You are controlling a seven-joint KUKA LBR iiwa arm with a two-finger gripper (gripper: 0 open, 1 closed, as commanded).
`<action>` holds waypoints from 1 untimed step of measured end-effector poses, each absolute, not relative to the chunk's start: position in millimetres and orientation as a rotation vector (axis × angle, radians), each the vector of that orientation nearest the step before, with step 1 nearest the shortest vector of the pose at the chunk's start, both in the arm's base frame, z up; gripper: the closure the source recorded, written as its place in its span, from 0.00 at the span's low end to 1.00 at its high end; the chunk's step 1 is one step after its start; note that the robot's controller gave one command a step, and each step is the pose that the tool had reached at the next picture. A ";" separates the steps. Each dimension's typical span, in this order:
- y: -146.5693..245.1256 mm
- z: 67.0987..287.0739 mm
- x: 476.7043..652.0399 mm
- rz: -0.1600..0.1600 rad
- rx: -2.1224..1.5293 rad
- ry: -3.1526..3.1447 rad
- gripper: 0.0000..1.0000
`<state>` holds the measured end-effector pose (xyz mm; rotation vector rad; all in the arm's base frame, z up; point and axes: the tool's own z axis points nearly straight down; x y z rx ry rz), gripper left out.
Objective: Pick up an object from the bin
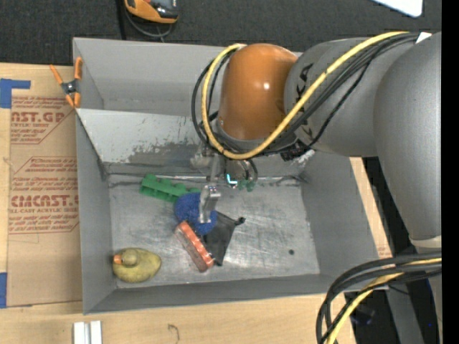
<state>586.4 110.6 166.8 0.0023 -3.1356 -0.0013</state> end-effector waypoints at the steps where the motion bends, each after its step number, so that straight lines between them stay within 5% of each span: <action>1: 110.2 170.9 588.4 -0.002 0.002 -3.143 0.00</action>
Offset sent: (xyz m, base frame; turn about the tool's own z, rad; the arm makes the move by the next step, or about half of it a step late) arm -0.0933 -0.0220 -0.0927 -0.2406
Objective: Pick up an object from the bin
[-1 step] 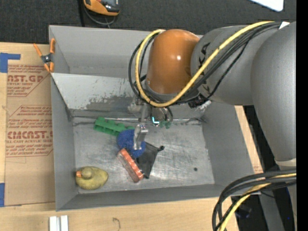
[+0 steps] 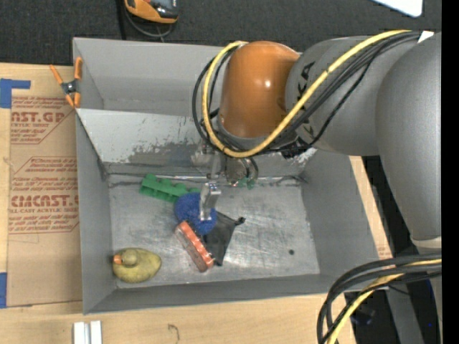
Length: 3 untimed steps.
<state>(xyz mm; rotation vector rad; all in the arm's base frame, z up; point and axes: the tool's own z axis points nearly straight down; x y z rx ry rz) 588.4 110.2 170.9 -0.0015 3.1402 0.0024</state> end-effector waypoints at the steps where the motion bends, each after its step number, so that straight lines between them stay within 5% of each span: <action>1: 100.8 127.5 545.5 0.001 -0.176 3.132 0.00; 2: 101.7 110.9 538.9 0.000 -0.377 3.101 1.00; 3: 102.6 107.0 535.0 0.002 -0.381 3.113 0.00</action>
Offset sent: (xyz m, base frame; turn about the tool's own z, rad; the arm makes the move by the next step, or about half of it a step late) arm -0.0715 -0.0031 -0.1009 -0.3316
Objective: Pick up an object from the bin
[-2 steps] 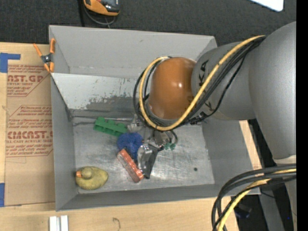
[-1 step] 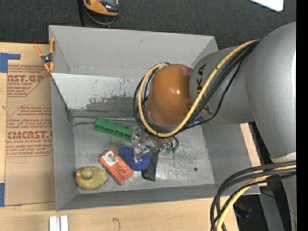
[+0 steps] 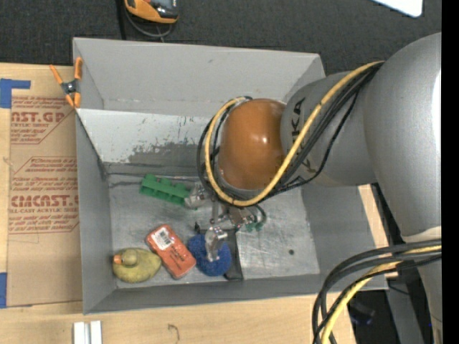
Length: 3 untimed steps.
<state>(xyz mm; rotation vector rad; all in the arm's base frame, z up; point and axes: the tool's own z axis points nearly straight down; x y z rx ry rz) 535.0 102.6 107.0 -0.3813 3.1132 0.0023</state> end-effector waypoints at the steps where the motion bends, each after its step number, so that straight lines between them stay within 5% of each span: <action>1: 102.6 106.9 534.8 0.003 -0.382 3.114 0.00; 2: 5.9 77.8 494.0 0.015 -0.692 3.043 1.00; 3: 5.8 77.8 494.0 0.015 -0.692 3.043 1.00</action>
Offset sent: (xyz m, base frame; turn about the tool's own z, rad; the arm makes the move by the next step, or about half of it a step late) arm -0.0473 -0.1056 -0.0370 -0.2007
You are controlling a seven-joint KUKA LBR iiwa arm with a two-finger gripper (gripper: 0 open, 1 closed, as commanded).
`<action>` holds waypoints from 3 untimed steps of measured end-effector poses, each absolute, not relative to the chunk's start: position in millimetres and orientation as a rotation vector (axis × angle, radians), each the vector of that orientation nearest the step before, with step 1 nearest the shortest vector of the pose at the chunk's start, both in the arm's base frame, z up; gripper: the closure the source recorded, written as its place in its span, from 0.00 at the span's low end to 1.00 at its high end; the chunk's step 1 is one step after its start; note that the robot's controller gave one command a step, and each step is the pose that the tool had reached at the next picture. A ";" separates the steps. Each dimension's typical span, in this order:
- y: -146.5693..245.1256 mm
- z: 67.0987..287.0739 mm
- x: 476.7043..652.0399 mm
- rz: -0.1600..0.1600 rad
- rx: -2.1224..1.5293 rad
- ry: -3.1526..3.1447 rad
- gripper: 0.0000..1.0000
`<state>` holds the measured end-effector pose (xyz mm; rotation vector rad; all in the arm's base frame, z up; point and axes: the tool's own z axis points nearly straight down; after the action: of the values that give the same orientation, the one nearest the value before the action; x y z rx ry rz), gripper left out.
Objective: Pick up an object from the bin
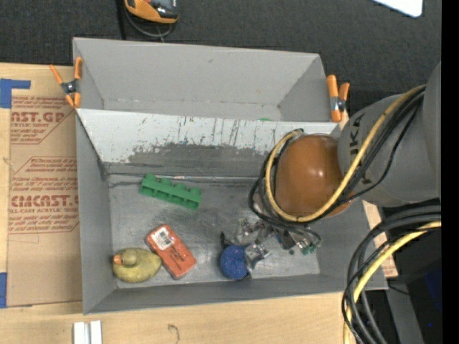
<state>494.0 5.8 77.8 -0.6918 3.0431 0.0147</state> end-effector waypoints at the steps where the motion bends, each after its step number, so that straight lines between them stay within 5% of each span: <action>1: -3.3 276.8 508.9 -0.001 -0.745 3.046 1.00; 2: -3.1 275.3 508.6 0.001 -0.746 3.048 0.00; 3: -3.1 275.2 508.6 0.002 -0.747 3.049 0.00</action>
Offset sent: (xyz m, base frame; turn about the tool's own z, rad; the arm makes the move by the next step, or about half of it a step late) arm 0.0000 0.0000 0.0000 0.0000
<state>508.6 -3.1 275.2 -0.7467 3.0485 0.0016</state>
